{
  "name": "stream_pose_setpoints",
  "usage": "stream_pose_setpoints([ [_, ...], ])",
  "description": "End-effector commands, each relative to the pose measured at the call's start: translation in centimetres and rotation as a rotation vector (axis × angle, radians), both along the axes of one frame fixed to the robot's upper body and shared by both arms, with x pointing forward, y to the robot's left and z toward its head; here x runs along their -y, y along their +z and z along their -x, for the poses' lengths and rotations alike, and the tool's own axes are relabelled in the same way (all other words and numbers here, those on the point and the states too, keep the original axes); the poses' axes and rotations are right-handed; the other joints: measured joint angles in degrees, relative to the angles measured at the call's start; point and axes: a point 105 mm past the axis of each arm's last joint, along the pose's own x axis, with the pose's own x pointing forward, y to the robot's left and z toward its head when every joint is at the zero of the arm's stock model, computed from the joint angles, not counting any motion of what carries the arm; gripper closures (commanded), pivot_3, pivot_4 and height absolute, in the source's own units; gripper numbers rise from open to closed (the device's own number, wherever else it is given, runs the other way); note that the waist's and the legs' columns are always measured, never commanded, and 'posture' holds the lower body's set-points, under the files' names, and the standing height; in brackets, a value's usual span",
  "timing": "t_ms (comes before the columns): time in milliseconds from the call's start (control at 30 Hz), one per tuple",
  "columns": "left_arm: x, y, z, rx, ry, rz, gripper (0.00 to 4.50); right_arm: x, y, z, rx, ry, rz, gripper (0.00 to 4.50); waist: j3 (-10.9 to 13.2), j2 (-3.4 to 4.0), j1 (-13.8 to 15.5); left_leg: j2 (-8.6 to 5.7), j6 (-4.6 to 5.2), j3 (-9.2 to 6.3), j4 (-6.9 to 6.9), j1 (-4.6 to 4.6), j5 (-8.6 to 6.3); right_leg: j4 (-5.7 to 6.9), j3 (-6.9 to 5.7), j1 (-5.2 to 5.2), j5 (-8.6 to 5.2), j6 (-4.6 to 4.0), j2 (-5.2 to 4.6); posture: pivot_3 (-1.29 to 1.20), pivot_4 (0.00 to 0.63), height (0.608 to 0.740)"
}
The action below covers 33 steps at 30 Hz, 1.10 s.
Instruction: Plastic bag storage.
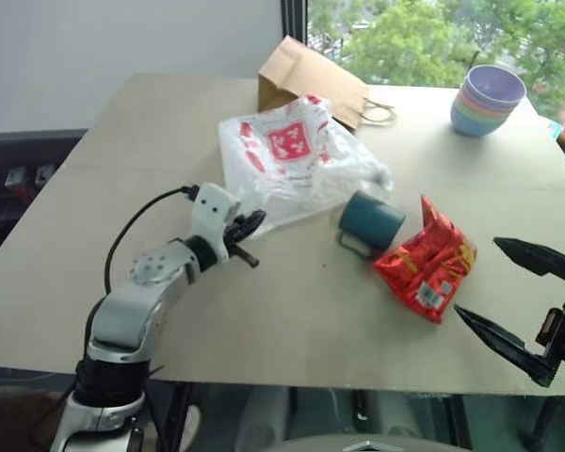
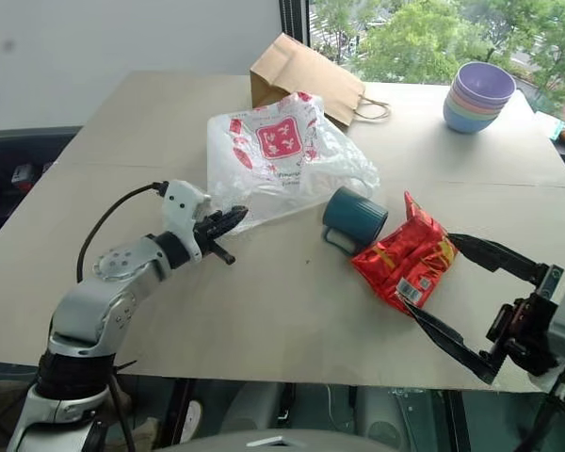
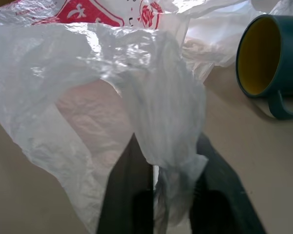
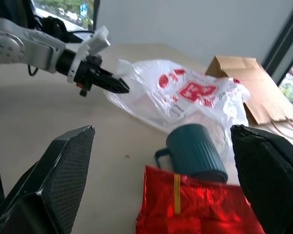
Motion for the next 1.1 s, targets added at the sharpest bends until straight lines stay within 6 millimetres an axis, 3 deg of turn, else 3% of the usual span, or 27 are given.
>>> stream_pose_setpoints([
  [33, -0.3, 1.9, -0.1, 0.07, 0.003, 0.055, 4.49, -0.5, 0.7, 0.2, 0.03, 0.025, -0.032, 0.0, 0.0, 0.0, 0.0, 0.0, 0.0, 0.0, 0.0, 0.0, 0.0, 0.02, 0.01, -0.01, 0.0, 0.0, 0.0, 0.0, 0.15, 0.74],
  [367, -1.6, 7.2, -0.6, 0.161, 0.024, 0.363, 4.49, -0.7, 1.5, -1.2, 0.042, 0.055, -0.084, 0.0, 0.0, -0.02, -0.1, -0.03, 0.0, -0.03, 0.17, 0.03, 0.0, 0.24, 0.02, 0.01, 0.0, 0.0, 0.02, 0.0, 0.15, 0.74],
  [500, -2.4, 8.7, -1.1, 0.172, 0.048, 0.452, 4.49, 0.7, 1.1, -5.2, 0.0, -0.043, 0.014, 0.0, 0.0, -0.06, -0.3, -0.06, 0.01, 0.07, 0.22, 0.17, 0.0, 0.31, 0.11, 0.1, 0.0, 0.0, 0.02, 0.0, 0.15, 0.74],
  [600, -3.1, 10.1, -1.3, 0.148, 0.065, 0.598, 4.49, 0.4, 1.2, -6.9, -0.045, -0.054, 0.076, 0.0, 0.1, -0.16, -0.2, -0.06, 0.01, 0.08, 0.3, 0.2, 0.01, 0.32, 0.14, 0.13, 0.0, 0.0, 0.03, 0.0, 0.15, 0.74],
  [767, -3.8, 12.0, -1.5, 0.144, 0.095, 0.694, 4.49, -2.7, 0.7, -10.3, -0.071, -0.051, 0.204, 0.0, 0.1, -0.19, -0.4, -0.06, 0.01, -0.09, 0.29, 0.1, 0.01, 0.4, 0.09, 0.06, 0.09, -0.16, 0.11, 0.0, 0.15, 0.74],
  [867, -2.3, 12.1, -1.1, 0.144, 0.055, 0.64, 4.49, -5.6, -0.6, -12.8, 0.045, -0.072, 0.437, 0.0, 0.1, -0.2, -0.6, -0.13, 0.0, -0.14, 0.29, -0.01, 0.01, 0.38, 0.08, -0.01, 0.14, -0.23, 0.08, 0.0, 0.15, 0.74],
  [967, -1.9, 11.5, -1.1, 0.135, 0.071, 0.614, 4.49, -7.6, -1.9, -14.5, 0.085, -0.021, 0.602, 0.0, 0.1, -0.22, -0.8, -0.18, -0.01, -0.15, 0.28, -0.13, 0.02, 0.36, 0.08, -0.11, 0.14, -0.24, 0.05, 0.0, 0.15, 0.74],
  [1000, -1.9, 11.3, -1.1, 0.134, 0.077, 0.605, 4.49, -8.0, -2.1, -14.9, 0.087, -0.013, 0.626, 0.0, 0.1, -0.23, -0.7, -0.19, -0.01, -0.17, 0.28, -0.13, 0.02, 0.36, 0.08, -0.1, 0.15, -0.24, 0.05, 0.0, 0.15, 0.74],
  [1100, -1.9, 10.9, -1.1, 0.131, 0.097, 0.6, 4.49, -10.5, -2.7, -13.2, -0.005, 0.169, 0.615, 0.0, 0.1, -0.24, -0.5, -0.23, -0.02, -0.27, 0.28, -0.21, 0.02, 0.32, 0.04, -0.11, 0.22, -0.14, 0.04, 0.0, 0.15, 0.74],
])
